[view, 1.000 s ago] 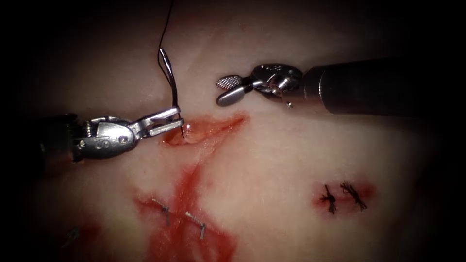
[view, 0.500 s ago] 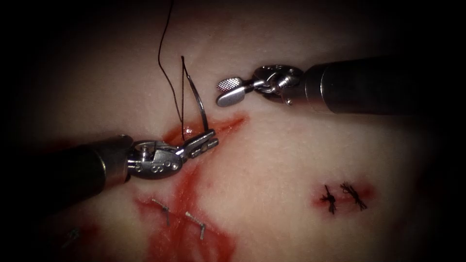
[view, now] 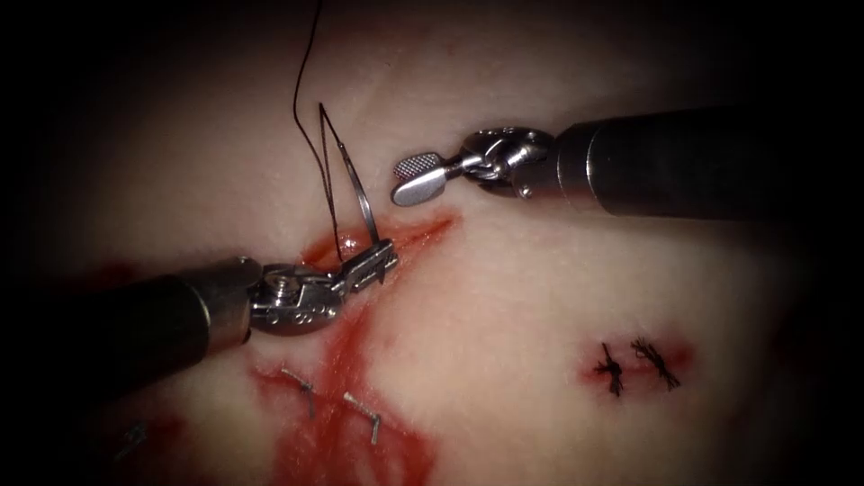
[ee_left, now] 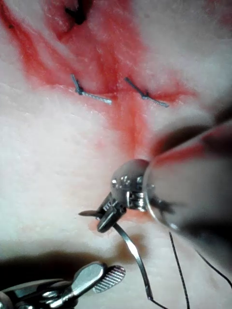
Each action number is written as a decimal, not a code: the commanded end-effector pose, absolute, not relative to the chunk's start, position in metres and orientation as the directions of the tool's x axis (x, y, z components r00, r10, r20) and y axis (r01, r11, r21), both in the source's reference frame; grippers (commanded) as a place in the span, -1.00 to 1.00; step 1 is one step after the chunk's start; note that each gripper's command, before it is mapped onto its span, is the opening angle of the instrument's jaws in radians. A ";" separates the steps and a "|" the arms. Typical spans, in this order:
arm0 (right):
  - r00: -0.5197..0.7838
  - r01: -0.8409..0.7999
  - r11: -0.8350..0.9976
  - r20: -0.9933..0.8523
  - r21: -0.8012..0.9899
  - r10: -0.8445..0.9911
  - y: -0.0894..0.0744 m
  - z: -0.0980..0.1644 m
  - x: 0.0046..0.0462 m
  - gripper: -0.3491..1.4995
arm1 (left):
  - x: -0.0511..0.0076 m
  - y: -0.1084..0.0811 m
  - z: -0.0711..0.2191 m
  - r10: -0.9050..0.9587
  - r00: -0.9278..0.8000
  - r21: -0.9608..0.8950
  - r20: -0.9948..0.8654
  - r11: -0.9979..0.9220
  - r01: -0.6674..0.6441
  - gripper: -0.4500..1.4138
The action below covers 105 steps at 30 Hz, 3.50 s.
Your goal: Wound Closure
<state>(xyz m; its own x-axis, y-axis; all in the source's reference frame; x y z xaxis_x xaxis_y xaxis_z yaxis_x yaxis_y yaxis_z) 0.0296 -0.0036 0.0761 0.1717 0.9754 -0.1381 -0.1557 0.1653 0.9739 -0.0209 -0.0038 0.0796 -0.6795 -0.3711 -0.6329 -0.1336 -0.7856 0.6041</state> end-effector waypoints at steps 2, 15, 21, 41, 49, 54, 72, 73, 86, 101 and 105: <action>0.168 -0.158 0.166 -0.139 0.974 0.976 -0.004 0.077 0.0310 0.80 | -0.0216 -0.004 0.080 -0.398 -0.679 0.623 -0.617 -0.774 -0.113 -1.00; 0.186 -0.122 0.154 -0.130 0.980 0.974 -0.005 0.077 0.0333 0.80 | -0.0216 -0.004 0.080 -0.448 -0.650 0.643 -0.614 -0.762 -0.083 -1.00; 0.190 -0.113 0.150 -0.127 0.982 0.974 -0.005 0.076 0.0339 0.77 | -0.0215 -0.004 0.080 -0.456 -0.650 0.650 -0.608 -0.756 -0.078 -1.00; 0.171 -0.107 0.148 -0.129 0.983 0.977 -0.005 0.076 0.0345 -0.29 | -0.0219 -0.004 0.079 -0.463 -0.650 0.659 -0.603 -0.748 -0.079 -1.00; 0.139 -0.108 0.143 -0.128 0.984 0.982 -0.005 0.076 0.0347 0.40 | -0.0222 -0.004 0.079 -0.462 -0.650 0.659 -0.603 -0.748 -0.079 -1.00; 0.139 -0.108 0.144 -0.128 0.984 0.982 -0.005 0.076 0.0349 -0.67 | -0.0223 -0.004 0.079 -0.462 -0.650 0.658 -0.603 -0.748 -0.080 -1.00; 0.157 -0.190 0.308 -0.281 0.932 0.947 -0.004 0.077 0.0334 -1.00 | -0.0224 -0.004 0.077 -0.196 -0.549 0.355 -0.812 -0.914 -0.199 0.89; 0.159 -0.188 0.325 -0.298 0.927 0.941 -0.004 0.078 0.0333 -1.00 | -0.0222 -0.005 0.077 -0.172 -0.536 0.311 -0.827 -0.933 -0.181 0.87; 0.141 -0.078 0.571 -0.558 0.818 0.818 -0.004 0.077 0.0341 -1.00 | -0.0184 -0.003 0.079 0.135 -0.509 -0.111 -0.850 -0.991 -0.079 -1.00; 0.139 -0.043 0.609 -0.599 0.792 0.789 -0.005 0.077 0.0349 -1.00 | -0.0167 -0.002 0.087 0.190 -0.744 -0.184 -0.641 -0.979 -0.091 -1.00; 0.138 -0.042 0.618 -0.608 0.785 0.782 -0.005 0.077 0.0350 -1.00 | -0.0166 -0.002 0.088 0.200 -0.763 -0.190 -0.615 -0.976 -0.103 -1.00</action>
<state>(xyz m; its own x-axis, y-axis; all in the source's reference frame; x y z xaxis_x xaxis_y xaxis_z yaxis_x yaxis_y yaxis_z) 0.0343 -0.0044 0.0762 0.1383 0.7779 -0.6130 -0.0425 0.6230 0.7810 -0.0160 -0.0015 0.0873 -0.7679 0.2018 -0.6080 -0.1048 -0.9759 -0.1916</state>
